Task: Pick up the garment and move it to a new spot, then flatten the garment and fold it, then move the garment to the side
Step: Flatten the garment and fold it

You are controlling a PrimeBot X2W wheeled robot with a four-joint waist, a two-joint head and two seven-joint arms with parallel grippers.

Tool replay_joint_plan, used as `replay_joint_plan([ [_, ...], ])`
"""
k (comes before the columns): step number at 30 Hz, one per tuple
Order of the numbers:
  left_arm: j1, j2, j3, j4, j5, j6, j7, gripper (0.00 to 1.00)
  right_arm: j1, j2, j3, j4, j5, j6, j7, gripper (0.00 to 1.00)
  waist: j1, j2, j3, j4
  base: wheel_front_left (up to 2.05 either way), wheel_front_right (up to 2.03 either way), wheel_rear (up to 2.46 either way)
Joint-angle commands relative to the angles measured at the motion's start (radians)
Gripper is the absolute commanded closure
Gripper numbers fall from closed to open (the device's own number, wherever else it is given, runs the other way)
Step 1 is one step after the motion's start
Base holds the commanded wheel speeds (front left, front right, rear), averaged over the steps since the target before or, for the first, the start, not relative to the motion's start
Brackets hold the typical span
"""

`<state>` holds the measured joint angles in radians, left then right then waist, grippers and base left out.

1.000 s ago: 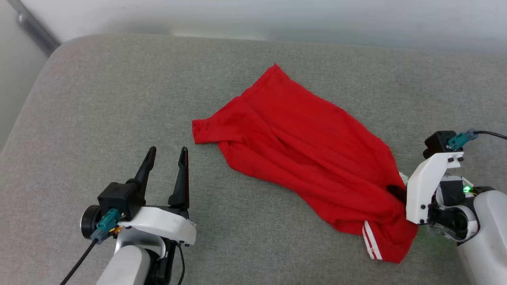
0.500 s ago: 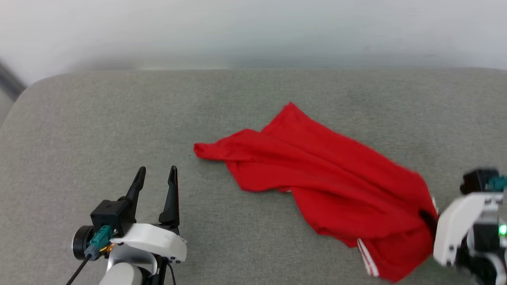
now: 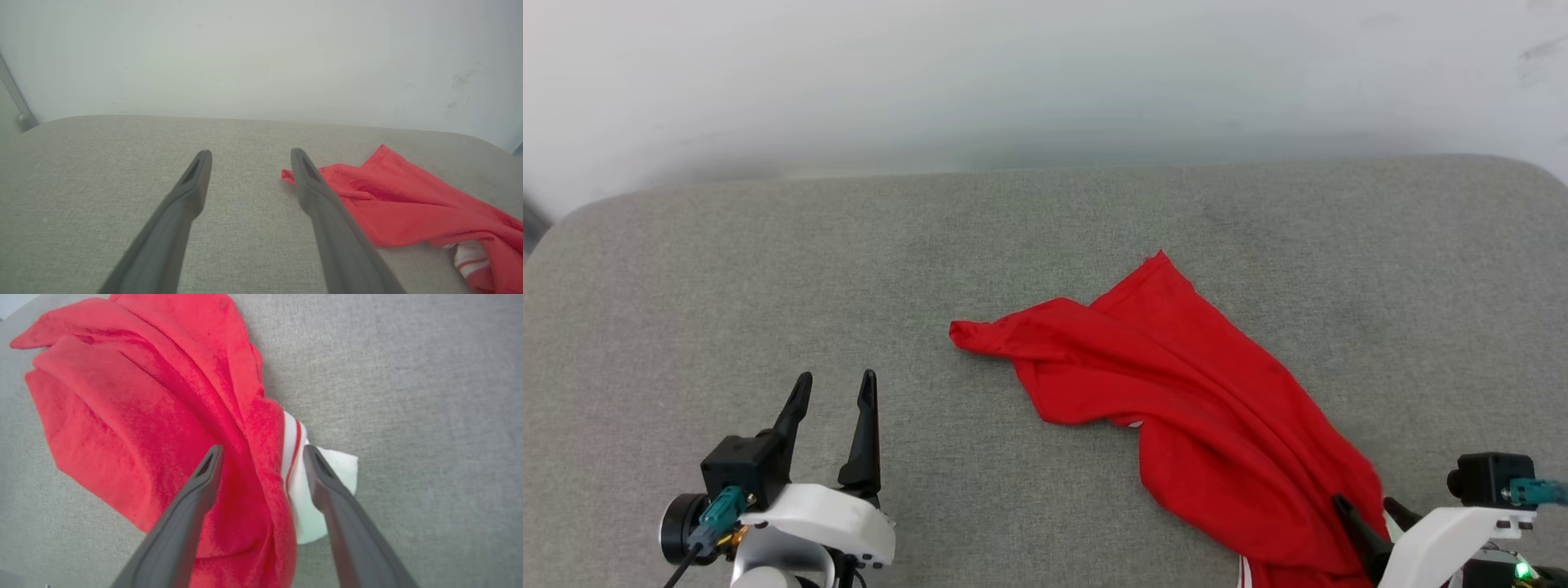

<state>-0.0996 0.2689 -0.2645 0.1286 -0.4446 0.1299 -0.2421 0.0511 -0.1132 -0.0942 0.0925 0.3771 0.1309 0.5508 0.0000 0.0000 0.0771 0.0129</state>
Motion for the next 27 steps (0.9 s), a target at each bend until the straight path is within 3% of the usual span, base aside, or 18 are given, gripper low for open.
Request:
replay_joint_plan([
  [1, 0.018, 0.004, 0.001, -0.005, -0.003, 0.005, 0.000, 0.00, 0.024, 0.010, 0.004, -0.022, -0.012, 0.000, -0.048, 0.00, 0.0000, 0.0000, -0.011, -0.002, 0.00, 0.00, 0.00],
  [6, 0.037, 0.011, 0.002, -0.010, -0.007, 0.013, 0.008, 0.00, 0.051, 0.031, -0.007, -0.083, -0.026, 0.000, -0.152, 0.00, 0.0000, 0.0000, -0.033, -0.007, 0.00, 0.00, 0.00],
  [9, 0.046, 0.015, 0.004, -0.017, -0.011, 0.020, 0.011, 0.00, 0.055, 0.041, -0.018, -0.112, -0.027, 0.000, -0.156, 0.00, 0.0000, 0.0000, -0.042, -0.013, 0.00, 0.00, 0.00],
  [18, 0.016, 0.021, -0.004, -0.039, -0.007, 0.016, 0.016, 0.00, -0.048, -0.042, -0.061, -0.058, -0.014, 0.000, 0.042, 0.00, 0.0000, 0.0000, -0.017, 0.009, 0.00, 0.00, 0.00],
  [27, -0.063, 0.006, -0.013, -0.037, 0.002, 0.003, 0.000, 0.00, -0.219, -0.127, 0.012, 0.057, 0.026, 0.000, 0.229, 0.00, 0.0000, 0.0000, 0.090, 0.075, 0.00, 0.00, 0.00],
])
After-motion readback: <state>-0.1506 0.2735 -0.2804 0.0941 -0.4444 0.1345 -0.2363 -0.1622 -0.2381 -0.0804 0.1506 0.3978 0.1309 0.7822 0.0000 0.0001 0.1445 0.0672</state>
